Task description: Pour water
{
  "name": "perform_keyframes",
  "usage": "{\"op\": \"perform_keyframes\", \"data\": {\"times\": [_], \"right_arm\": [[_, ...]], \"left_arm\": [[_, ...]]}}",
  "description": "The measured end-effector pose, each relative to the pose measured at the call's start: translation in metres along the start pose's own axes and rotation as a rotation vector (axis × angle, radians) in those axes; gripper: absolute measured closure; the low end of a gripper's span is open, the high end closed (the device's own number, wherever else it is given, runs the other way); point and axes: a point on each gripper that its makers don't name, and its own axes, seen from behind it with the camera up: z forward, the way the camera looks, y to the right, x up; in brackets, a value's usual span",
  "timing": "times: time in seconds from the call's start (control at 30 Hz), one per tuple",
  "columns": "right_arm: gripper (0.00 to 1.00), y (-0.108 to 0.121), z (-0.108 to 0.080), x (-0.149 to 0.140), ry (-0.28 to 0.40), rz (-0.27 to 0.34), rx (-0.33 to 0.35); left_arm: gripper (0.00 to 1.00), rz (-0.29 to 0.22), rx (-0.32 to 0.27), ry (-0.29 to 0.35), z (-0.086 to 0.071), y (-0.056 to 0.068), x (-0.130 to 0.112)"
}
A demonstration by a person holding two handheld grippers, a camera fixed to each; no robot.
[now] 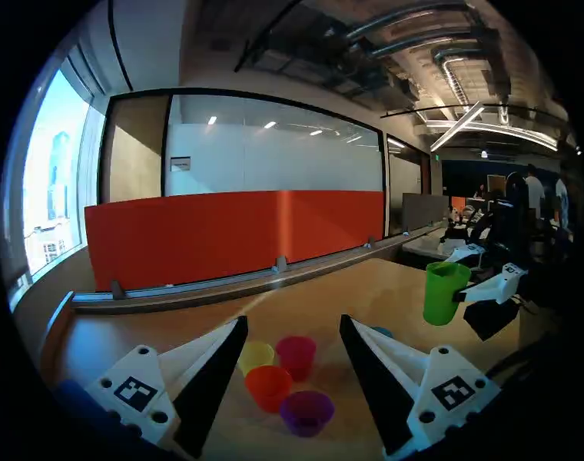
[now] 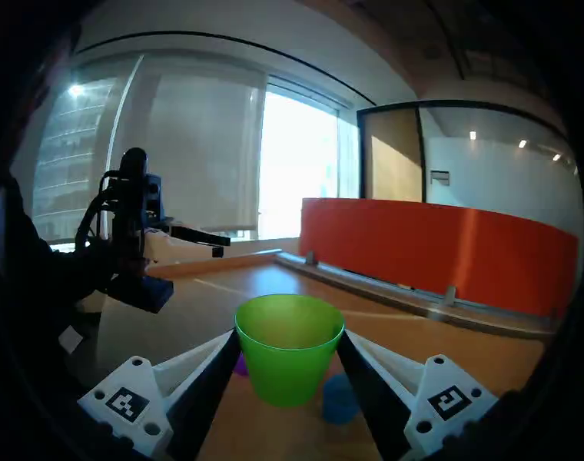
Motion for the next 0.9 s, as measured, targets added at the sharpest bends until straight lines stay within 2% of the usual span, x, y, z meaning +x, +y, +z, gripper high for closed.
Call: {"op": "perform_keyframes", "data": {"times": [0.33, 0.9], "right_arm": [[0.1, 0.007, -0.014, 0.002, -0.005, -0.005, -0.021], [0.1, 0.011, -0.026, 0.007, -0.017, -0.021, -0.027]], "left_arm": [[0.12, 0.012, -0.035, -0.045, 0.013, 0.005, -0.011], [0.12, 0.064, -0.121, -0.173, 0.038, 0.019, -0.041]]}}
